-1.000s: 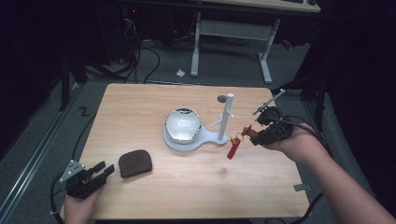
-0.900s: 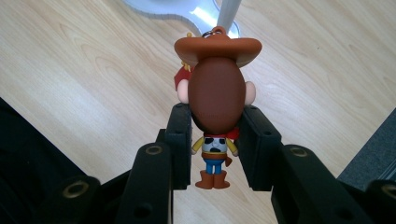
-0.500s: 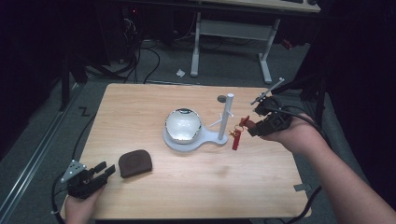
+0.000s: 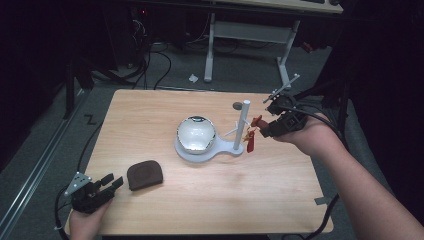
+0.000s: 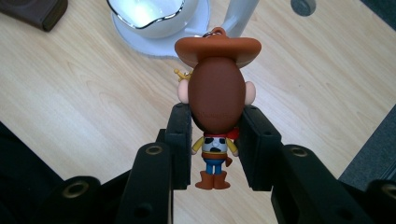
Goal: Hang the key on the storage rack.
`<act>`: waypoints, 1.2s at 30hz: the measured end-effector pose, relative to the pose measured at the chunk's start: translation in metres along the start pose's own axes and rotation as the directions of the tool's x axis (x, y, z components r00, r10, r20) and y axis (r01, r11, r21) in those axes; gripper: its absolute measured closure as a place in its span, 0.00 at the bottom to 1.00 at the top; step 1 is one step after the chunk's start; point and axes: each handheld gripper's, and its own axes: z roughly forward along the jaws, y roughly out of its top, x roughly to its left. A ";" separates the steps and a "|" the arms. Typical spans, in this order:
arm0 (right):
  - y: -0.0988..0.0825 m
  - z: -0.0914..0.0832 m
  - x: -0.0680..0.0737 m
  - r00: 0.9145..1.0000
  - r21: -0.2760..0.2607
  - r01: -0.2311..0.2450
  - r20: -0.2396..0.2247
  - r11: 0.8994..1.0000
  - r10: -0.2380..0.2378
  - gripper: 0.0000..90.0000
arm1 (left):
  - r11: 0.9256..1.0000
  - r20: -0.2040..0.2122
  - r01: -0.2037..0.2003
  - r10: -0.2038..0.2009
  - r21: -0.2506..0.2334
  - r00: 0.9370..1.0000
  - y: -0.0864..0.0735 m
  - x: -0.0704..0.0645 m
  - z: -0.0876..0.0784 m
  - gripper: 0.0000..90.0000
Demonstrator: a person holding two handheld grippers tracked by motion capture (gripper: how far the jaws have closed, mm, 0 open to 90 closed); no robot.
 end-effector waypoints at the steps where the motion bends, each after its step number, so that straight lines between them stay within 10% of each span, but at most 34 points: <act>1: 0.001 0.000 -0.001 1.000 -0.004 -0.002 0.001 1.000 0.002 0.76 | 1.000 0.000 0.002 -0.002 -0.001 1.000 0.000 0.000 0.000 0.59; 36: -0.024 0.058 -0.020 0.995 0.000 -0.087 -0.053 0.996 0.087 0.75 | 1.000 0.001 -0.004 0.004 0.005 1.000 0.000 0.000 0.001 0.59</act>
